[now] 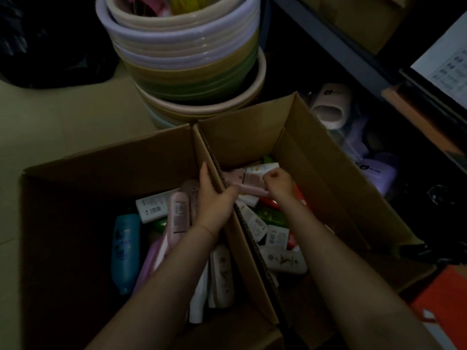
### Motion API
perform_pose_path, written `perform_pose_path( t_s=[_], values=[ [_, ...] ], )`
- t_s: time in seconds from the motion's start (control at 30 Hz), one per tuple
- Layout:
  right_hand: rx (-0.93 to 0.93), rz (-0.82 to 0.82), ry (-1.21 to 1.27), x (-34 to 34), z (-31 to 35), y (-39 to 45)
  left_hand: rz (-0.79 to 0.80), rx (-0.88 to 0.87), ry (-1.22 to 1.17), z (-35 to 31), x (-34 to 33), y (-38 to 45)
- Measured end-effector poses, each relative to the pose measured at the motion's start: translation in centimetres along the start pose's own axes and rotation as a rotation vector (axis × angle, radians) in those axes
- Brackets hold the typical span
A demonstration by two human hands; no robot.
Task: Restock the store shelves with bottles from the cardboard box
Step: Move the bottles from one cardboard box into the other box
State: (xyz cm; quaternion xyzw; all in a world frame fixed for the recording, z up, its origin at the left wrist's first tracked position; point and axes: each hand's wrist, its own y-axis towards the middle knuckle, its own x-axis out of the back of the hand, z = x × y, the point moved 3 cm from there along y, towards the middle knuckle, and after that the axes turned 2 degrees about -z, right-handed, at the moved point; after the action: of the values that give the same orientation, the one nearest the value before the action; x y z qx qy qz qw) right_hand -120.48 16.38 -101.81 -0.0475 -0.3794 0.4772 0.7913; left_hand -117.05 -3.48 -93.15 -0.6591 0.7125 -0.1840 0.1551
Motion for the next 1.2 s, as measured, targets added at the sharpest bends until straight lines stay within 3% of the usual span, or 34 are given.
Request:
perform_pose_path(
  t_s=[0.13, 0.27, 0.4, 0.53, 0.7, 0.83, 1.0, 1.2],
  values=[
    [0.130, 0.020, -0.215, -1.0, -3.0, 2.4, -0.015, -0.013, -0.041, 1.4, 0.2, 0.8],
    [0.183, 0.191, -0.458, -4.3, -3.5, 4.1, -0.022, -0.032, -0.053, 2.0, 0.2, 1.3],
    [0.339, 0.119, -0.756, -6.4, -3.9, 5.1, -0.019, -0.068, -0.059, 2.2, 0.1, 1.5],
    [0.238, 0.164, -0.853, -6.5, -5.1, 5.6, -0.006, -0.070, -0.051, 2.2, 0.1, 1.5],
    [0.180, 0.149, -0.616, -5.6, -6.8, 4.3, 0.000, -0.089, -0.058, 1.9, -0.3, 1.5],
    [0.131, 0.310, -0.064, -2.8, -4.6, 0.7, -0.025, -0.068, -0.071, 1.6, -0.5, 1.4],
    [-0.036, 0.311, 0.277, 2.4, -0.4, -4.0, -0.042, -0.015, -0.110, 0.9, -0.5, 0.7],
    [0.091, 0.320, 0.539, 7.2, 7.8, -11.1, 0.009, 0.082, -0.122, -0.8, 1.6, -1.1]
  ],
)
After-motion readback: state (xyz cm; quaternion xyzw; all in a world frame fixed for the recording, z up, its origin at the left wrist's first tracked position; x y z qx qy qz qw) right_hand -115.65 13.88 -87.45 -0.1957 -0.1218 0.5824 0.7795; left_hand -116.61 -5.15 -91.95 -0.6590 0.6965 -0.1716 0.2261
